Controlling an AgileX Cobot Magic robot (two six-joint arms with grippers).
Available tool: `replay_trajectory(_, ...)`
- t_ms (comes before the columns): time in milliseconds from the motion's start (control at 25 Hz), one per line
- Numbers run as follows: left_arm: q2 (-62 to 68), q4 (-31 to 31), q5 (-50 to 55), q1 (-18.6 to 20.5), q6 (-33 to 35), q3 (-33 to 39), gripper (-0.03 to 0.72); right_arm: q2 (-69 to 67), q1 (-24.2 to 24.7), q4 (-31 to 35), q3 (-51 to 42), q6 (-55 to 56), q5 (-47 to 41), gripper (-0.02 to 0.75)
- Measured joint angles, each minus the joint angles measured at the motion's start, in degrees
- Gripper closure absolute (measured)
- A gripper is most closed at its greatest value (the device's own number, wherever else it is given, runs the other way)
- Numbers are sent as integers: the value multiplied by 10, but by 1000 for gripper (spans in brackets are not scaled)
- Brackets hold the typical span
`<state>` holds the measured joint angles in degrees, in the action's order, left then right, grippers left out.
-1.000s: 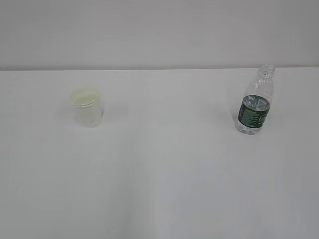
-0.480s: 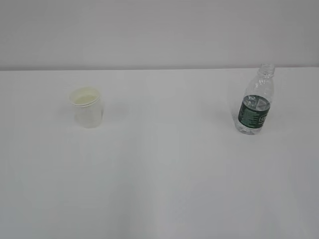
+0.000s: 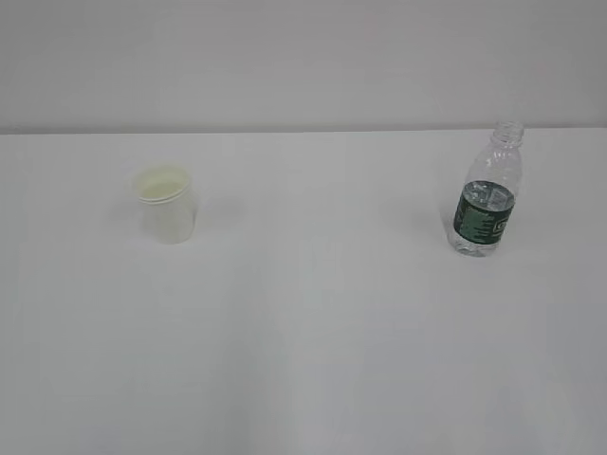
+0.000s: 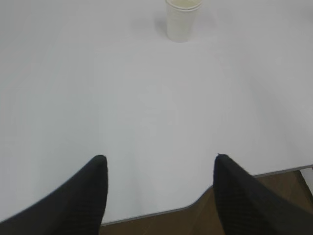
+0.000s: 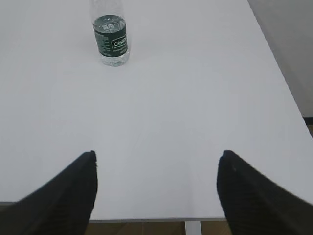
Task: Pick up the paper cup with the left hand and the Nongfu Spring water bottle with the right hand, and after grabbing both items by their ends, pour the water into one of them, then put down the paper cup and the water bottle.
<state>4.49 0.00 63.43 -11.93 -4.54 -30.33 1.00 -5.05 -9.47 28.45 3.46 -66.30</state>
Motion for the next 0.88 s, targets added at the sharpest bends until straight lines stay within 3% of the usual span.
replay_trajectory(400,0,0,0,3,0,0,207,0,3,0,0,0,4,166)
replay_trajectory(720,0,0,-1,99,0,0,228,0,99,0,0,0,4,166)
replay_trajectory(880,0,0,-1,112,0,0,236,0,117,0,0,0,4,166)
